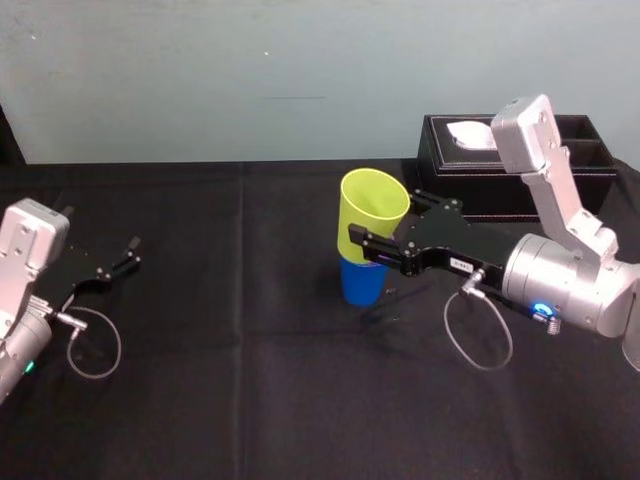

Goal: Stack the three plastic cups sequentially using one hand.

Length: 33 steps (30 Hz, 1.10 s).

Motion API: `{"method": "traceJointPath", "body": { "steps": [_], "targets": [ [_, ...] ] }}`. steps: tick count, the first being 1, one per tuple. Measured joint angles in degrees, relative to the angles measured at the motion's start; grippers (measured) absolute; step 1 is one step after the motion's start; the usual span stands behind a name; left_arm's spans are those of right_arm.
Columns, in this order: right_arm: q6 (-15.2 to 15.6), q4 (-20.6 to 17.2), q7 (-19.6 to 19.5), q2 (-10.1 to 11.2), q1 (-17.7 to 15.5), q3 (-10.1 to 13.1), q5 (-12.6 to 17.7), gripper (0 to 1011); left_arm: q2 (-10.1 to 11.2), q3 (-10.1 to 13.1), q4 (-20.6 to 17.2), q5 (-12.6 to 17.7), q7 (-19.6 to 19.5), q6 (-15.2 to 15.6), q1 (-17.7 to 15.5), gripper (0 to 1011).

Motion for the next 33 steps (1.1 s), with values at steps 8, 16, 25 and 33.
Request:
{"method": "traceJointPath", "body": {
  "steps": [8, 16, 25, 33],
  "targets": [
    [0.2, 2.1, -1.0, -1.2, 0.9, -0.2, -0.2, 718, 0.0, 0.0, 0.0, 0.0, 0.0, 0.0, 0.0, 1010],
    [0.4, 4.3, -1.3, -2.1, 1.9, -0.5, -1.1, 718, 0.0, 0.0, 0.0, 0.0, 0.0, 0.0, 0.0, 1010],
    [0.7, 5.8, -1.6, -3.1, 2.7, -0.5, -2.0, 718, 0.0, 0.0, 0.0, 0.0, 0.0, 0.0, 0.0, 1010],
    [0.7, 7.4, -1.8, -3.8, 3.1, -0.6, -3.1, 718, 0.0, 0.0, 0.0, 0.0, 0.0, 0.0, 0.0, 1010]
  ]
}}
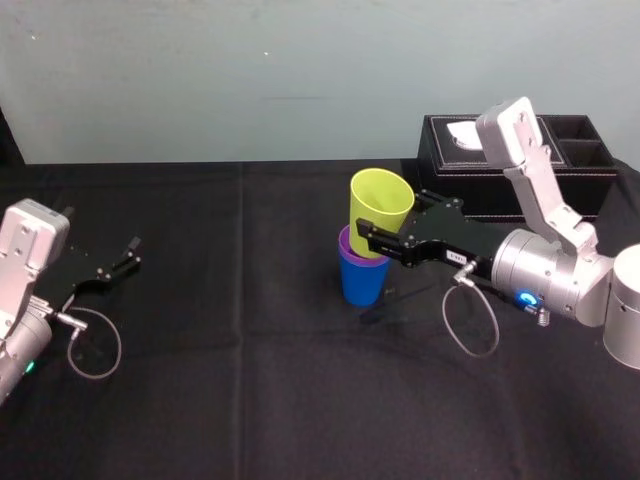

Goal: Stack the three plastic cups sequentially using one hand.

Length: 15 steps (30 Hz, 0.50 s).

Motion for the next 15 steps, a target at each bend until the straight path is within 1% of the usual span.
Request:
{"method": "traceJointPath", "body": {
  "steps": [15],
  "targets": [
    [-0.1, 1.6, 0.1, -1.2, 0.5, 0.3, -1.0, 718, 0.0, 0.0, 0.0, 0.0, 0.0, 0.0, 0.0, 1010]
  ]
}}
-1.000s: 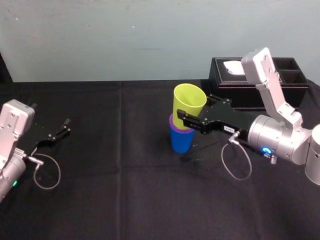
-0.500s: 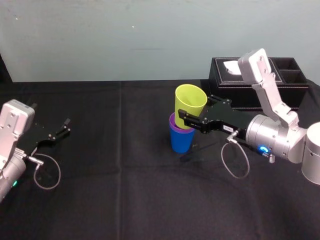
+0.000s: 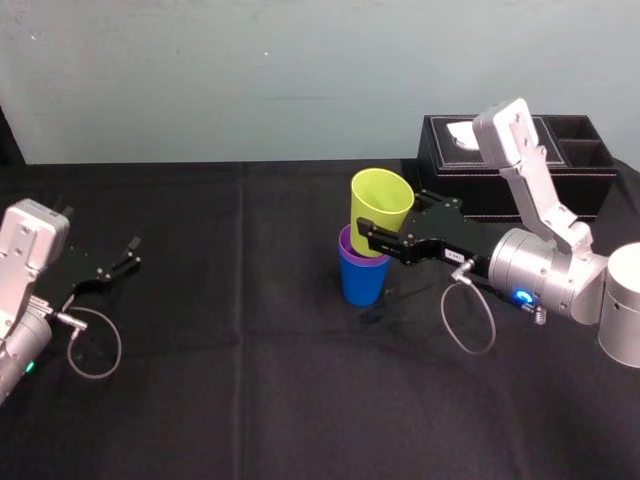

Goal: Stack the three plastic cups sequentially using one hand.

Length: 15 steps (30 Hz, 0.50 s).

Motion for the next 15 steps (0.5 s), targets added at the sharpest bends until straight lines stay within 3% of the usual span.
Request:
{"method": "traceJointPath", "body": {
  "steps": [15],
  "targets": [
    [0.2, 2.2, 0.4, -1.1, 1.1, 0.0, -0.9, 718, 0.0, 0.0, 0.0, 0.0, 0.0, 0.0, 0.0, 1010]
  ]
}}
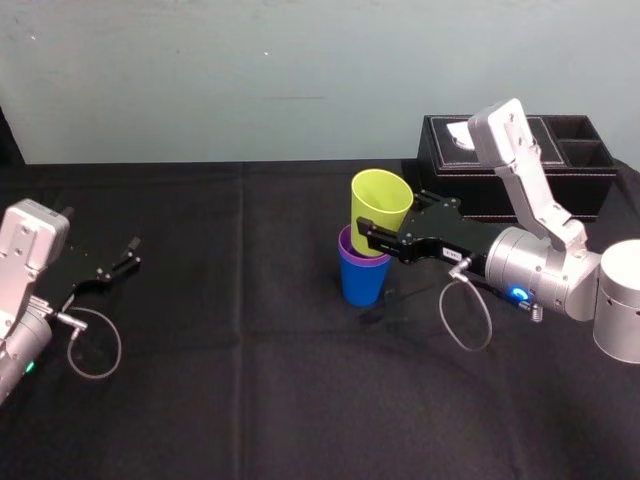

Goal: Stack the three plastic cups sequentially using one hand.

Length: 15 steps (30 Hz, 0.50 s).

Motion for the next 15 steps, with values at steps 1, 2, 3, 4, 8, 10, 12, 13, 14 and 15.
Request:
{"method": "traceJointPath", "body": {
  "steps": [1, 2, 3, 4, 8, 10, 12, 13, 14, 15],
  "targets": [
    [0.0, 0.1, 0.0, -0.1, 0.1, 0.0, 0.0, 718, 0.0, 0.0, 0.0, 0.0, 0.0, 0.0, 0.0, 1010],
    [0.0, 0.3, 0.0, -0.1, 0.1, 0.0, -0.1, 718, 0.0, 0.0, 0.0, 0.0, 0.0, 0.0, 0.0, 1010],
    [0.0, 0.6, 0.1, -0.2, 0.2, -0.1, -0.2, 718, 0.0, 0.0, 0.0, 0.0, 0.0, 0.0, 0.0, 1010],
    [0.0, 1.0, 0.2, -0.4, 0.4, -0.2, -0.3, 718, 0.0, 0.0, 0.0, 0.0, 0.0, 0.0, 0.0, 1010],
    [-0.1, 1.9, 0.4, -0.7, 0.7, -0.5, -0.7, 718, 0.0, 0.0, 0.0, 0.0, 0.0, 0.0, 0.0, 1010],
    [-0.1, 2.3, 0.4, -0.9, 0.9, -0.6, -0.9, 718, 0.0, 0.0, 0.0, 0.0, 0.0, 0.0, 0.0, 1010],
    [-0.2, 2.9, 0.6, -1.1, 1.2, -0.8, -1.2, 718, 0.0, 0.0, 0.0, 0.0, 0.0, 0.0, 0.0, 1010],
    [-0.3, 3.1, 0.6, -1.2, 1.3, -0.9, -1.3, 718, 0.0, 0.0, 0.0, 0.0, 0.0, 0.0, 0.0, 1010],
    [-0.3, 3.5, 0.8, -1.3, 1.5, -1.1, -1.4, 718, 0.0, 0.0, 0.0, 0.0, 0.0, 0.0, 0.0, 1010],
    [-0.3, 3.5, 0.8, -1.3, 1.5, -1.1, -1.4, 718, 0.0, 0.0, 0.0, 0.0, 0.0, 0.0, 0.0, 1010]
  ]
}}
